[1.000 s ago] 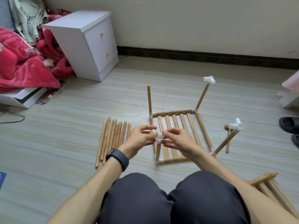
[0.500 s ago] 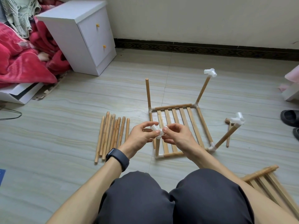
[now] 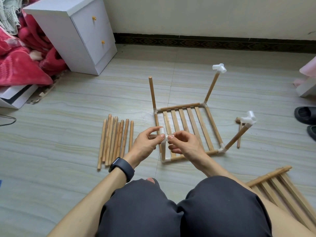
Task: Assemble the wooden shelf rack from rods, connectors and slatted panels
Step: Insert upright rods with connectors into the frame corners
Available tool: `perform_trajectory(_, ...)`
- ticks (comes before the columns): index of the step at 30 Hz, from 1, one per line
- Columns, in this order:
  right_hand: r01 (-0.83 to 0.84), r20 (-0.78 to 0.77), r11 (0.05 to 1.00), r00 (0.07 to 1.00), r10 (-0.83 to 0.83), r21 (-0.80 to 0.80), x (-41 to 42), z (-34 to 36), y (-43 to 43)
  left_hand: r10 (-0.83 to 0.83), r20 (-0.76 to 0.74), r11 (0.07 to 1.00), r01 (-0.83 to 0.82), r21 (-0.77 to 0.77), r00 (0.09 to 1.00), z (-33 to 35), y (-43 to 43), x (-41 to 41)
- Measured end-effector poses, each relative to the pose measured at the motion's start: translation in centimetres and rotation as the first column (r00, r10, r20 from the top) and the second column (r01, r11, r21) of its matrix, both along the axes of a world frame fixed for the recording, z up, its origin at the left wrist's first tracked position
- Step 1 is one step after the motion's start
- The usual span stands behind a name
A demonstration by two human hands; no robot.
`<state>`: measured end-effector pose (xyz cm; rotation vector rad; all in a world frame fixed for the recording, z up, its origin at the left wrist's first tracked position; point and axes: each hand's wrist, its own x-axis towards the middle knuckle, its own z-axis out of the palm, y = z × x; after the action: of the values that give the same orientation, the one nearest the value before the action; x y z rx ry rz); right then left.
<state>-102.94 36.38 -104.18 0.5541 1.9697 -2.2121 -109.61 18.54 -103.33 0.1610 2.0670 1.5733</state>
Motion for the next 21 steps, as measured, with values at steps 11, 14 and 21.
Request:
perform_trajectory(11,-0.312,0.101,0.768,0.945,0.311,0.559,-1.6,-4.5,-1.3,0.048,-0.024,0.998,-0.049,-0.043,0.999,-0.4,0.3,-0.3)
perform_trajectory(14,-0.347,0.142,0.572,0.917,0.372,0.743,-2.1,-4.7,-1.7,0.036,-0.015,0.998,-0.037,-0.048,0.999,-0.5,-0.2,-0.3)
perform_trajectory(21,-0.159,0.012,0.645,0.974,0.226,0.748,-1.2,-5.2,-2.9,-0.060,0.003,0.997,0.060,-0.045,0.998,0.2,1.7,0.1)
